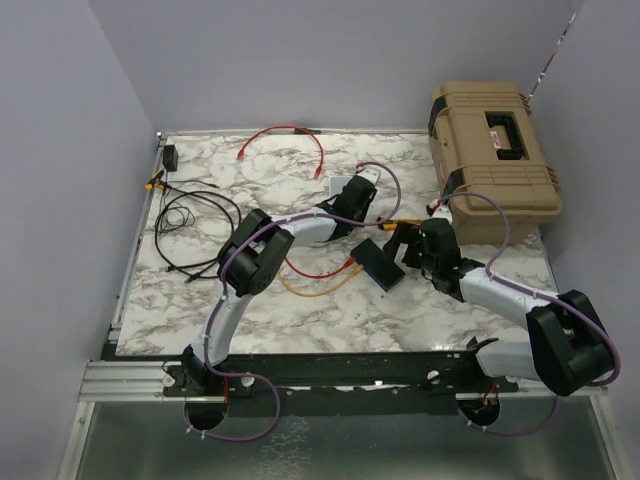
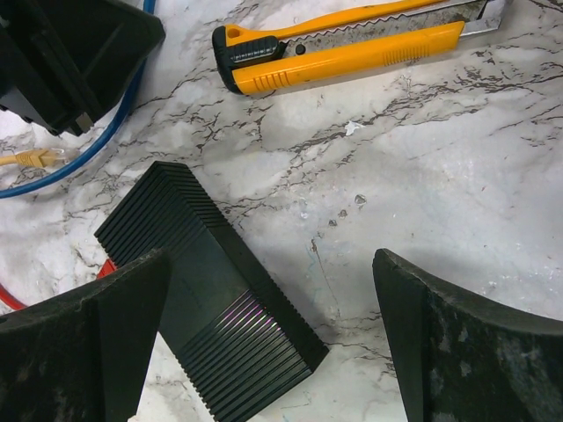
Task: Insert the plug into the switch port
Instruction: Insert the connector into the switch port.
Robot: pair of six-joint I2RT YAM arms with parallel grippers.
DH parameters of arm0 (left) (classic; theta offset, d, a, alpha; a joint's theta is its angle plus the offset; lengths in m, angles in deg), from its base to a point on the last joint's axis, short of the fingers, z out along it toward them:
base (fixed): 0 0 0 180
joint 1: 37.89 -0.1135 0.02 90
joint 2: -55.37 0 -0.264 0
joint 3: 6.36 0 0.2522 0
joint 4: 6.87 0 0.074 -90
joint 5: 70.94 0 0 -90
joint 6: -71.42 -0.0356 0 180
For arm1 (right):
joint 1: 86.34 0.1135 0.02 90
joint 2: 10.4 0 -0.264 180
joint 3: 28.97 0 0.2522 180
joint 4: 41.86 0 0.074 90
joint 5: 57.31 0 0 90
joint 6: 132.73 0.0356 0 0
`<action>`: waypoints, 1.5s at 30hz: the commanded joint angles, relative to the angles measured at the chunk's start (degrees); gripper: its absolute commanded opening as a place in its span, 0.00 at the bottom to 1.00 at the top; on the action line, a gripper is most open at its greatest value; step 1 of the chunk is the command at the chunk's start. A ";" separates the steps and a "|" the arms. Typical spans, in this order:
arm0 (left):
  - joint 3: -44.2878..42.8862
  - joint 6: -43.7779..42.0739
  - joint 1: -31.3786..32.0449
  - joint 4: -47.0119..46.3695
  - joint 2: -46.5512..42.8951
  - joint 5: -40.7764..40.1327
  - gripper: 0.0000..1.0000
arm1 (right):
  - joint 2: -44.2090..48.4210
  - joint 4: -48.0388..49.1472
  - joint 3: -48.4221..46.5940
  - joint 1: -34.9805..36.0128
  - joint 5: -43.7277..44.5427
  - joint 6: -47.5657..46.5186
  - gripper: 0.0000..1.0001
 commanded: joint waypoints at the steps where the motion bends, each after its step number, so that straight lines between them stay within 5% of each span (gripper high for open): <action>1: -1.88 0.79 -0.45 2.20 1.99 -1.54 0.30 | -0.71 1.16 -0.14 0.09 0.41 0.40 1.00; 4: -1.66 0.95 -0.54 2.77 2.66 -1.13 0.28 | -0.92 1.18 -0.19 0.16 0.24 0.33 1.00; 11: 0.85 0.54 -0.53 3.54 0.63 2.45 0.00 | -0.97 1.05 -0.23 0.11 0.25 0.31 1.00; 25: 10.25 -4.45 -0.57 3.68 -17.32 8.67 0.00 | -0.28 1.15 -0.08 0.14 -0.63 0.06 1.00; 45: 37.48 1.25 2.46 3.67 -45.39 14.41 0.00 | 1.20 4.52 1.37 0.11 -5.35 -1.15 1.00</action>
